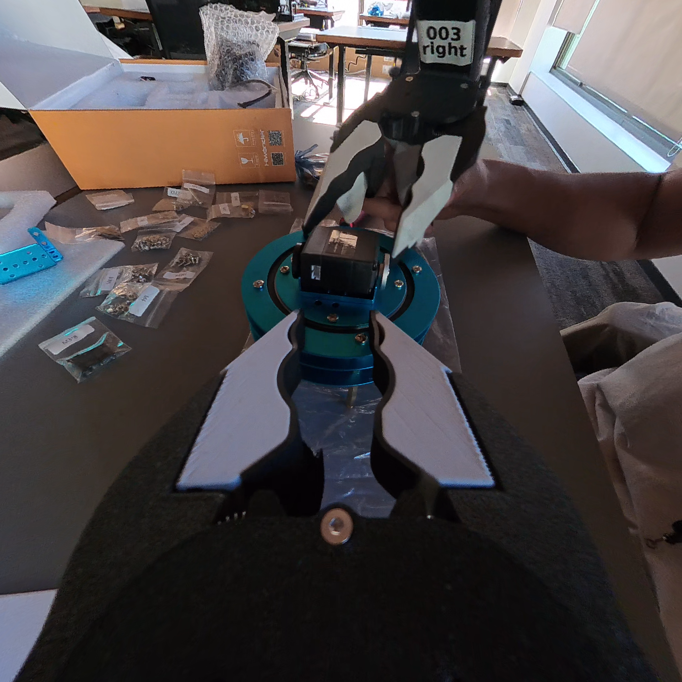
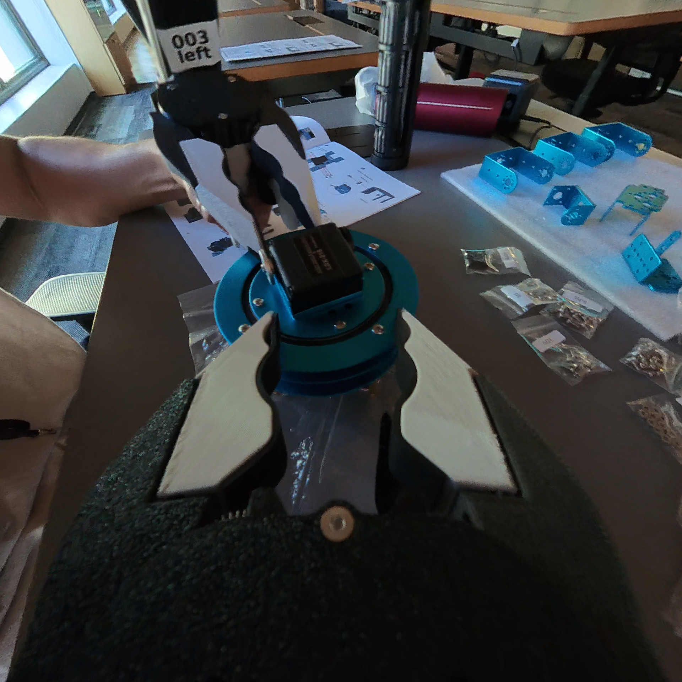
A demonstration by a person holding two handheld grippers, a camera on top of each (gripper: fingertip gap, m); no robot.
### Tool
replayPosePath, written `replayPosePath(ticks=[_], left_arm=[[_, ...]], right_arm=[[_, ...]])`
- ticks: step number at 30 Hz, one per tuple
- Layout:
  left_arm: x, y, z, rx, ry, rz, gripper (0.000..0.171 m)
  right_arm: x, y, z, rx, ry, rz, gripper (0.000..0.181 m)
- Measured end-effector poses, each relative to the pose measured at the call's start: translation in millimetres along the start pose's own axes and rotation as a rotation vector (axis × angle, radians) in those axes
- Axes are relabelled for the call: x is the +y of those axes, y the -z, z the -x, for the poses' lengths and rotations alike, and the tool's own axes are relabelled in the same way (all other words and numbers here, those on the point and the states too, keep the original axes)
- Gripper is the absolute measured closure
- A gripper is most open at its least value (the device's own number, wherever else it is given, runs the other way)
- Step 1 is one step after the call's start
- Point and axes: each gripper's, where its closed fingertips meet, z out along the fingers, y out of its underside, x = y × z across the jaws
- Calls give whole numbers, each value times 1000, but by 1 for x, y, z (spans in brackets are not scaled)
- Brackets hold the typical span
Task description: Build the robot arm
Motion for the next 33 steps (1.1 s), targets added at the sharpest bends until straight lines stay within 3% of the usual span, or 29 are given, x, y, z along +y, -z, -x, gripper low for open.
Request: replayPosePath(ticks=[3, 7, 9, 12, 18, 21, 22, 26, 28, 31, 33], left_arm=[[0, 1, 0, 7, 5, -17, 138], [0, 1, -1, -1, -23, -22, 139], [0, 2, -4, 0, -49, -27, 148], [0, 2, -4, -28, -101, -29, 147], [0, 0, -6, 21, -1, -28, 150], [0, -1, -7, 25, 18, -26, 150], [0, -1, -8, 26, 22, -25, 150], [1, 0, -8, 23, 10, -13, 151], [1, 1, -9, 25, 9, -6, 151], [1, 2, -10, 33, 14, -12, 151], [1, 3, -15, 85, 23, -15, 139]], right_arm=[[-1, 3, -3, -25, -59, -24, 121], [-1, 3, -11, -7, -81, -35, 138], [-1, 3, -14, 3, -73, -37, 144], [1, 3, -15, 42, -2, -27, 146], [2, 3, -14, 53, 16, -22, 149], [2, 3, -9, 42, 43, -19, 160], [2, 2, -1, 7, 56, -18, 178], [2, 2, -1, 42, 88, -19, 177], [-2, 8, -9, 83, 89, -15, 158], [-2, 12, -7, 19, 39, -22, 150], [2, 9, -7, -3, 33, -8, 150]])
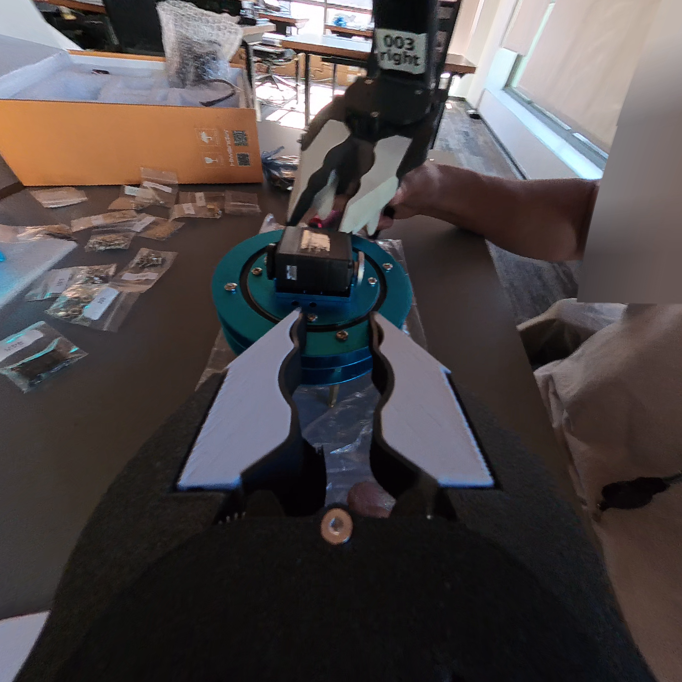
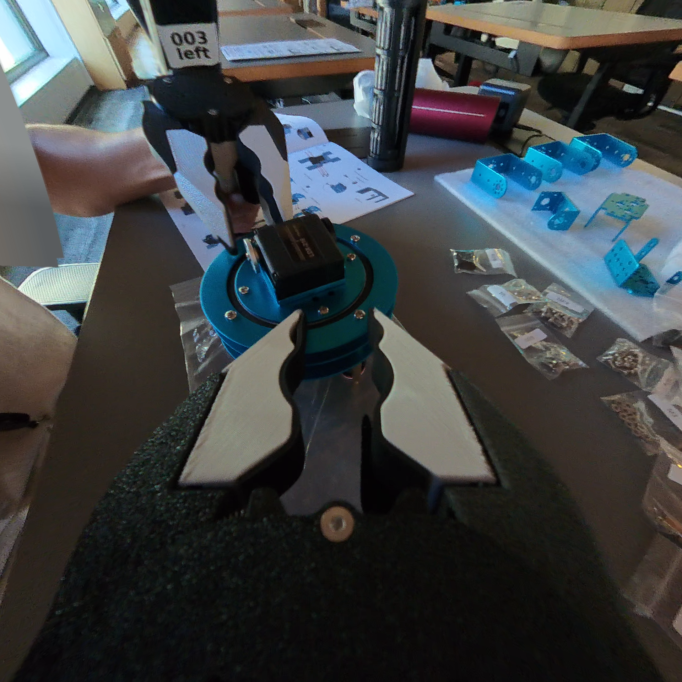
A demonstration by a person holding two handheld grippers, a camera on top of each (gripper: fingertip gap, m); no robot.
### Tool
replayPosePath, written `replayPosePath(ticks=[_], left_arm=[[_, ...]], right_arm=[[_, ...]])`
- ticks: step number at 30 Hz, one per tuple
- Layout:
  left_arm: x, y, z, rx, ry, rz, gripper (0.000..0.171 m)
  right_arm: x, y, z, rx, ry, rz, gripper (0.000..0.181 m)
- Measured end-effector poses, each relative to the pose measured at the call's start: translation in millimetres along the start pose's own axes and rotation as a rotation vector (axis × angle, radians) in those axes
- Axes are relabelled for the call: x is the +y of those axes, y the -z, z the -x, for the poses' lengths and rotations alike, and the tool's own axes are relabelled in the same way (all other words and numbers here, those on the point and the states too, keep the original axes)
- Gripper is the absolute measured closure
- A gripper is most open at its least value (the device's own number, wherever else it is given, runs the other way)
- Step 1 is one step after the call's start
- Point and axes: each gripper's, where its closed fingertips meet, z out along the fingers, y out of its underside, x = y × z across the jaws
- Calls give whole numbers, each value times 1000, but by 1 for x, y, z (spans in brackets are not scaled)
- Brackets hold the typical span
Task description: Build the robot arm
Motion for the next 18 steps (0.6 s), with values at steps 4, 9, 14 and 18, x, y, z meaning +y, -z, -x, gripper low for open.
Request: replayPosePath(ticks=[4, 9, 14, 18], left_arm=[[0, 0, -2, 22, 13, -2, 138], [0, 0, 2, -14, -15, 7, 146], [0, -1, 5, -32, -25, 2, 150], [1, 0, 5, -32, -24, 5, 151]], right_arm=[[0, -2, -2, -29, 8, 6, 150], [-1, -5, 0, -91, 55, 8, 153], [0, -5, -1, -133, 54, 25, 159], [1, -5, 6, -170, 61, 10, 174]])
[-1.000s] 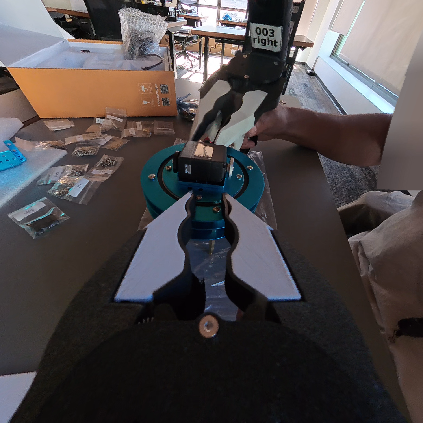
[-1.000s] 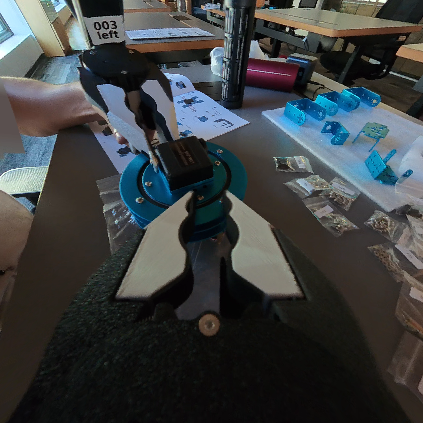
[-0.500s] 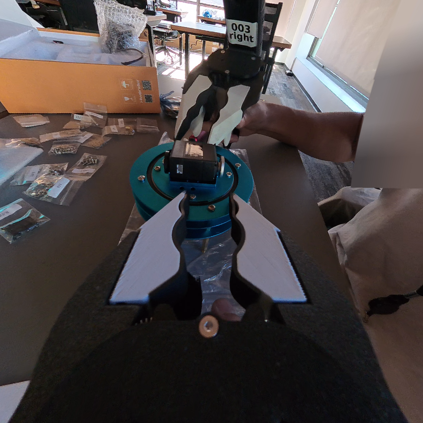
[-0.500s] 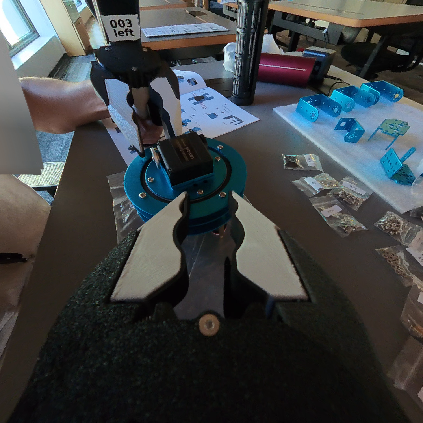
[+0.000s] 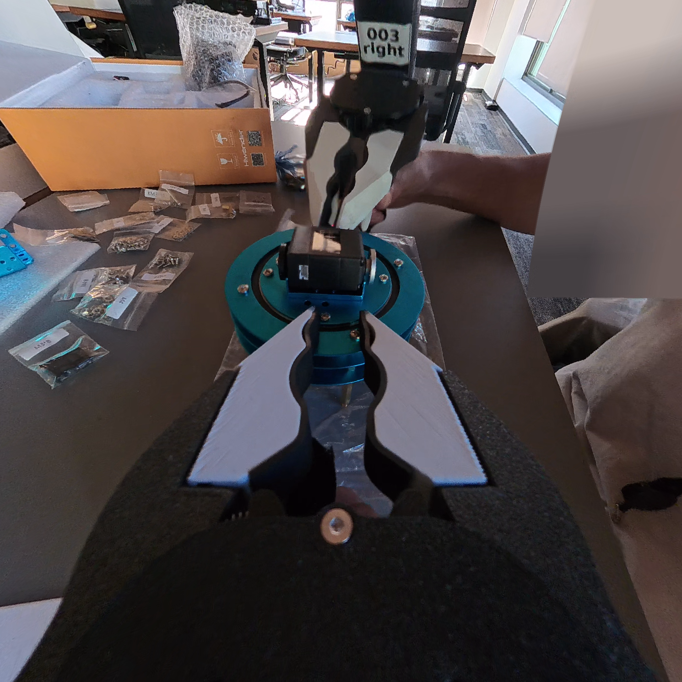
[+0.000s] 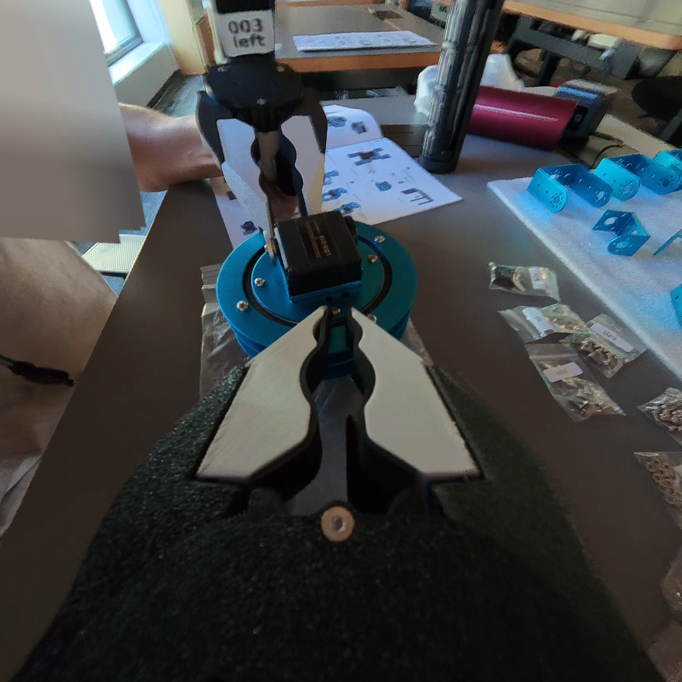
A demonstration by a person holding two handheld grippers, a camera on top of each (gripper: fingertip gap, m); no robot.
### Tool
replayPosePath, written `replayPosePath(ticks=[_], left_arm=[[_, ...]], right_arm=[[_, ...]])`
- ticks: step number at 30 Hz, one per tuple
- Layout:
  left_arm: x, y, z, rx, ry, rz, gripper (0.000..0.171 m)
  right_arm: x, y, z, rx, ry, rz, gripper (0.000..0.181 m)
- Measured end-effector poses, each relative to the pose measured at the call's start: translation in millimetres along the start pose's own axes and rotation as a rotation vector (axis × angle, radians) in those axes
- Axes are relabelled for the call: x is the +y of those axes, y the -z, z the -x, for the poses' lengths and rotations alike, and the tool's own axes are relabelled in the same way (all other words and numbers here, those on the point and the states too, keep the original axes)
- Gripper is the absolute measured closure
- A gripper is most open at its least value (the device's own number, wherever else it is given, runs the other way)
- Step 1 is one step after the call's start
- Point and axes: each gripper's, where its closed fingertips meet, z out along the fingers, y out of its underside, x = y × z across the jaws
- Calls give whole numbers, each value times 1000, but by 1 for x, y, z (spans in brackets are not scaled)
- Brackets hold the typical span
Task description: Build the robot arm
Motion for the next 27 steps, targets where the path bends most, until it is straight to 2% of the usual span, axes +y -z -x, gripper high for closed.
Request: replayPosePath(ticks=[3, 11, 13, 16, 19, 20, 22, 24, 27], left_arm=[[0, 0, -1, 1, -7, 4, 152], [0, 1, -3, 8, 5, 14, 153], [-1, 2, -3, 13, 35, 21, 153], [-12, 12, -4, -11, 54, -7, 126], [-13, 24, -10, -72, 93, 5, 107], [-7, 27, -11, -112, 112, 33, 99], [6, 31, -11, -178, 160, 59, 91], [14, 25, -16, -162, 223, 67, 77], [24, 8, -12, -118, 284, 108, 68]], right_arm=[[0, 0, 0, 42, 52, -1, 178], [-5, 0, -1, 41, -2, -36, 180], [-20, 9, -4, 62, -36, -112, 164], [-41, 32, -2, 100, -73, -198, 148], [-16, 33, 10, 131, -73, -48, 133], [-2, 31, 13, 140, -92, 15, 112], [19, 23, 18, 117, -131, 75, 100], [29, 10, 21, 76, -171, 139, 83], [30, -12, 22, 55, -105, 217, 80]])
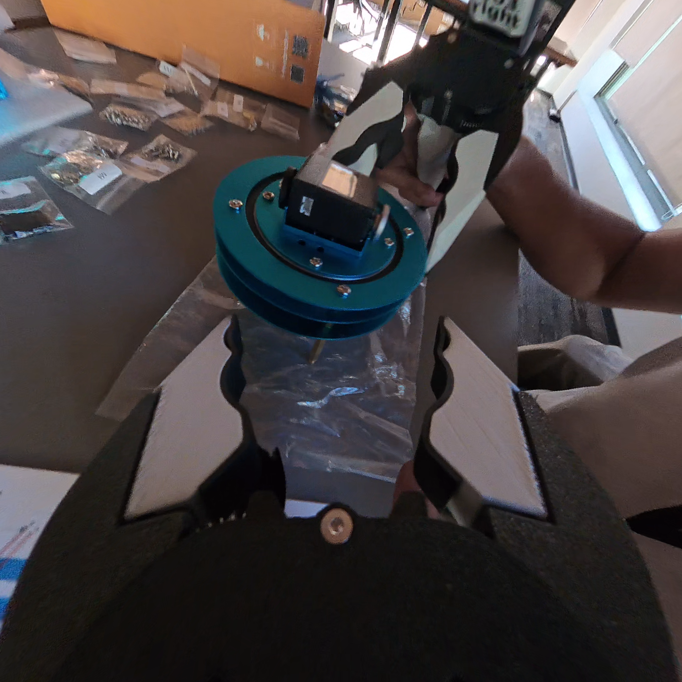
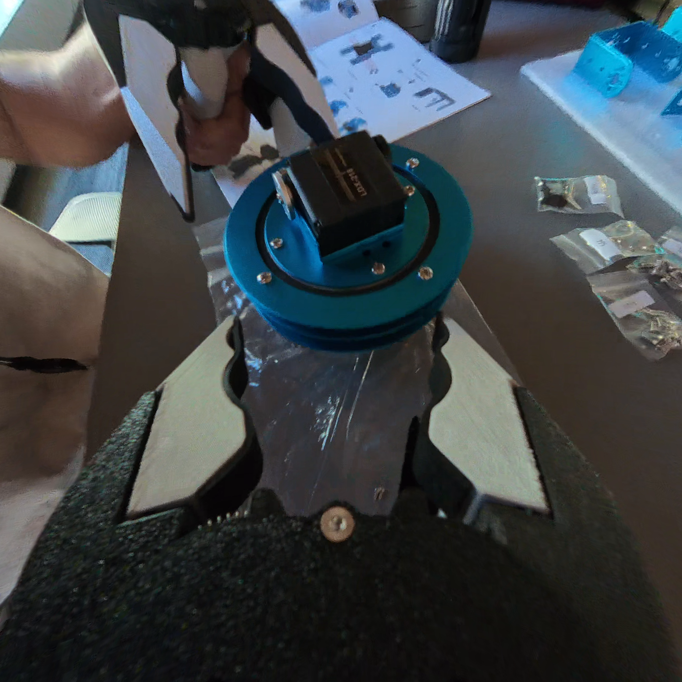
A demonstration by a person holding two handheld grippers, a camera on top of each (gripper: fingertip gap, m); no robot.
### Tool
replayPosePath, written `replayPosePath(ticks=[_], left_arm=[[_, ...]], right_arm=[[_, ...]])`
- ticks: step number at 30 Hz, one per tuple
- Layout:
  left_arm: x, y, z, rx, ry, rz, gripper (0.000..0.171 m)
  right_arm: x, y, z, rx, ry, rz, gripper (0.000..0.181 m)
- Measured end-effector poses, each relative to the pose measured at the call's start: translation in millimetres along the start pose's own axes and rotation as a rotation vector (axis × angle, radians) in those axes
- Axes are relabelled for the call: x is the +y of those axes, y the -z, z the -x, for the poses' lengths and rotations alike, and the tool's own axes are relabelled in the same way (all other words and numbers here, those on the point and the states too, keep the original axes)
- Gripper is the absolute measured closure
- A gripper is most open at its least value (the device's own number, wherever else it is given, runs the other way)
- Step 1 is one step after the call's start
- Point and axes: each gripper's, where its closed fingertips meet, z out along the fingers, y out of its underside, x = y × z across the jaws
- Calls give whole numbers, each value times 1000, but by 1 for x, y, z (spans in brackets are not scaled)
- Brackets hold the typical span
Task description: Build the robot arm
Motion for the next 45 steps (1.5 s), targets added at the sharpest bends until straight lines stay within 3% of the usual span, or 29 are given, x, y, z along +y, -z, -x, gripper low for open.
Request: replayPosePath(ticks=[4, 7, 13, 18, 24, 27, 30, 35, 38, 41, 45], left_arm=[[-1, -16, 5, 0, -18, 60, 68], [1, -18, 14, -46, -85, 129, 79], [-6, -16, 7, 42, -134, 187, 78], [-7, -12, 4, 43, -210, 211, 77], [2, -16, 18, 48, -146, 164, 78], [3, -11, 19, 27, -108, 148, 85], [-2, 24, 27, -127, -102, 79, 85], [21, 131, 29, -438, -26, -124, 85], [48, 187, 32, -565, 92, -179, 82], [58, 231, 49, -651, 215, -187, 81], [86, 268, 77, -776, 310, -68, 72]], right_arm=[[3, -18, -8, 29, 20, 100, 73], [4, -17, -7, 73, 1, 143, 74], [6, -12, 5, 138, -105, 167, 75], [5, -12, 9, 207, -82, 188, 75], [5, -18, -4, 176, -62, 187, 75], [5, -10, -7, 167, -39, 153, 76], [-1, 23, -12, 251, -67, 42, 87], [-17, 73, 7, 382, -102, -295, 120], [-4, 84, -8, 546, -86, -290, 124], [2, 97, -27, 665, -92, -322, 128], [10, 113, -46, 757, -129, -375, 131]])
